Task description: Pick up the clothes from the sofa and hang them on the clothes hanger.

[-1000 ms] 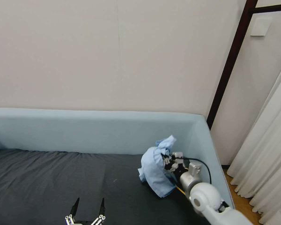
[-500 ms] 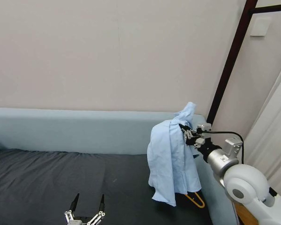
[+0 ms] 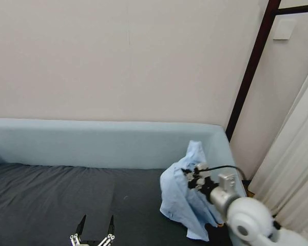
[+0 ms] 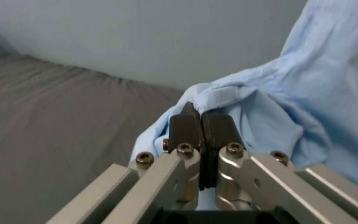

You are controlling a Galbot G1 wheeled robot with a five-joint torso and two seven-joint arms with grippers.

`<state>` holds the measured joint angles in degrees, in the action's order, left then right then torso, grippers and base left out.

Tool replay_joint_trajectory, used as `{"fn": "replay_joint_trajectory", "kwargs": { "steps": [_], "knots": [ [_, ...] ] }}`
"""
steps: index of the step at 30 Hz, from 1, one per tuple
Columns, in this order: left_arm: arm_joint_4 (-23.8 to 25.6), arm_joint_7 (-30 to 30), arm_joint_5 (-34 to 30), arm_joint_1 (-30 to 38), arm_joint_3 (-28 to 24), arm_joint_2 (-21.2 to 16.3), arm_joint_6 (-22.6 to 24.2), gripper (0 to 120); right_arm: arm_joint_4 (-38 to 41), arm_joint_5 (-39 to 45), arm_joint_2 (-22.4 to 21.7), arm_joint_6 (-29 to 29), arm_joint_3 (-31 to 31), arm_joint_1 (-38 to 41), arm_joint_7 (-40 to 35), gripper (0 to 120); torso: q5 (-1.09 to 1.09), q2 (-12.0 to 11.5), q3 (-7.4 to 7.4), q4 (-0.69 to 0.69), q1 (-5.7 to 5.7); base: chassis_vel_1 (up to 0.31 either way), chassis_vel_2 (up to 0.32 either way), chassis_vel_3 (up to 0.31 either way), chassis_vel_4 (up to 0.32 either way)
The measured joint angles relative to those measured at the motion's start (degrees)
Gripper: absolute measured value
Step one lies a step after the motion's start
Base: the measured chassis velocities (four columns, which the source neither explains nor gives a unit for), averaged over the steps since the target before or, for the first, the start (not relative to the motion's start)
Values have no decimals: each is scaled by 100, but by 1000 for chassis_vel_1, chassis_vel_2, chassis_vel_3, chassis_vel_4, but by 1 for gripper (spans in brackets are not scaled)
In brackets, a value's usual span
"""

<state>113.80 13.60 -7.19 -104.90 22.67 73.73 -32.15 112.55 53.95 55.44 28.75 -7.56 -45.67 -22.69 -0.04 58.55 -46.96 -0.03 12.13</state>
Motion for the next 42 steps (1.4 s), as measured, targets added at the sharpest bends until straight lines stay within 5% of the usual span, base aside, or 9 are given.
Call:
{"fn": "replay_joint_trajectory", "kwargs": {
  "steps": [7, 13, 23, 30, 34, 42],
  "knots": [
    [-55, 4, 1, -51, 61, 0, -1, 100, -2701, -173, 1725, -312, -1229, 1120, -541, 0, -2, -1, -1, -2, 1, 0, 0, 0, 0],
    [-112, -2, 7, -45, 54, 1, -1, 100, -3574, -1018, 2129, -526, -1717, 1179, -24, 12, -1, -1, 0, -4, 1, 0, 0, 0, 0],
    [-241, -7, 38, 66, -45, 6, -1, 100, -2820, -2110, 1356, -840, -1775, 965, 884, 43, 2, -1, 0, -6, 1, 0, 0, 0, 0],
    [-244, -6, 42, 100, -53, -34, 9, 100, -1768, -2028, 664, -1071, -991, 398, 1183, 71, 1, 0, 0, -3, 1, 0, 0, 0, 0],
    [-229, -27, 29, 98, -90, -88, 1, 100, -1333, -2119, 194, -867, -297, -567, 1182, 87, 2, 0, 1, -5, 1, 0, 0, 0, 0],
    [-270, -37, 29, 144, -167, -113, -4, 100, -1194, -2417, 102, -948, 450, -1763, 1399, 100, 2, 0, 1, -5, 0, 0, 0, 0, 0]
  ]
}}
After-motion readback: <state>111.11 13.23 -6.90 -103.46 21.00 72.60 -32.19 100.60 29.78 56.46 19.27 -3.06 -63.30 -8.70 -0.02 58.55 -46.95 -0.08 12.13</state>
